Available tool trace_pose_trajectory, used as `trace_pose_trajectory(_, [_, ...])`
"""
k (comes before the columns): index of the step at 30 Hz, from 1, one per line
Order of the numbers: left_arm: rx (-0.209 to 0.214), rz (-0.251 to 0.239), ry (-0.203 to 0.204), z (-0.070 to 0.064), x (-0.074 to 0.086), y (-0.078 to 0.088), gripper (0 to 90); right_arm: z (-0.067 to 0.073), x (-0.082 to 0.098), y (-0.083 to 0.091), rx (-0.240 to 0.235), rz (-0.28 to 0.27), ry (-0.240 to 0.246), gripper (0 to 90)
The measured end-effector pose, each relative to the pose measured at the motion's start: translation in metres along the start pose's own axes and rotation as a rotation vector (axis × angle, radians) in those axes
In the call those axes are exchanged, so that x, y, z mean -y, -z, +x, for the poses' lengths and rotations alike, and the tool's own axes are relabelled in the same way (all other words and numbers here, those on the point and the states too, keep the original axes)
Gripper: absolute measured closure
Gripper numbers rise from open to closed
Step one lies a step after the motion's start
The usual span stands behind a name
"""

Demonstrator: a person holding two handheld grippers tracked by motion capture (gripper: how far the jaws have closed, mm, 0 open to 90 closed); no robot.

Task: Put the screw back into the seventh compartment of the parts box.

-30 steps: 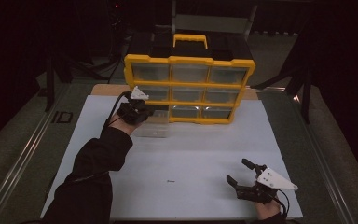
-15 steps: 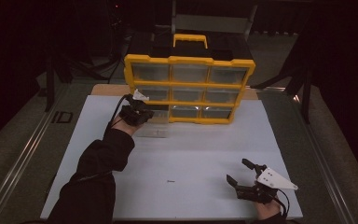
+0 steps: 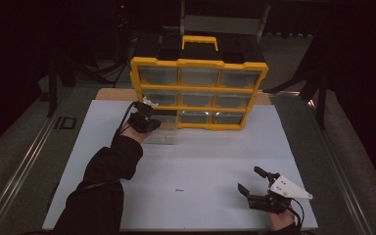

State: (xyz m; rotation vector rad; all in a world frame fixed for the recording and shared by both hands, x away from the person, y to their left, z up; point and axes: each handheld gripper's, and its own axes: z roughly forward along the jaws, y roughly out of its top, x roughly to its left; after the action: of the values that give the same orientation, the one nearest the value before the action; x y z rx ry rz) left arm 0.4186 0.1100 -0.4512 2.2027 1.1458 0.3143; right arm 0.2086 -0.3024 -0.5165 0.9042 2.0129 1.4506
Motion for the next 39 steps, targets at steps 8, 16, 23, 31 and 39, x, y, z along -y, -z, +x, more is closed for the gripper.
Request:
trace_pose_trajectory(8, [0.035, -0.03, 0.012, 0.001, -0.001, 0.008, 65.3, -0.001, 0.0, 0.0, 0.003, 0.001, 0.001, 15.0])
trace_pose_trajectory(16, [0.082, -0.087, -0.009, -0.003, -0.003, 0.029, 52.4, 0.0, 0.0, 0.0, 0.004, 0.002, 0.001, 14.9])
trace_pose_trajectory(23, [0.116, -0.118, -0.041, -0.012, -0.001, 0.042, 36.0, 0.0, 0.0, 0.0, 0.006, 0.003, 0.004, 14.9])
trace_pose_trajectory(31, [0.155, -0.147, -0.097, -0.026, 0.004, 0.053, 19.4, 0.0, 0.0, 0.0, 0.006, 0.004, 0.006, 14.9])
trace_pose_trajectory(39, [0.204, -0.153, -0.135, -0.039, 0.018, 0.053, 14.1, 0.0, 0.0, -0.001, 0.005, 0.004, 0.005, 14.9])
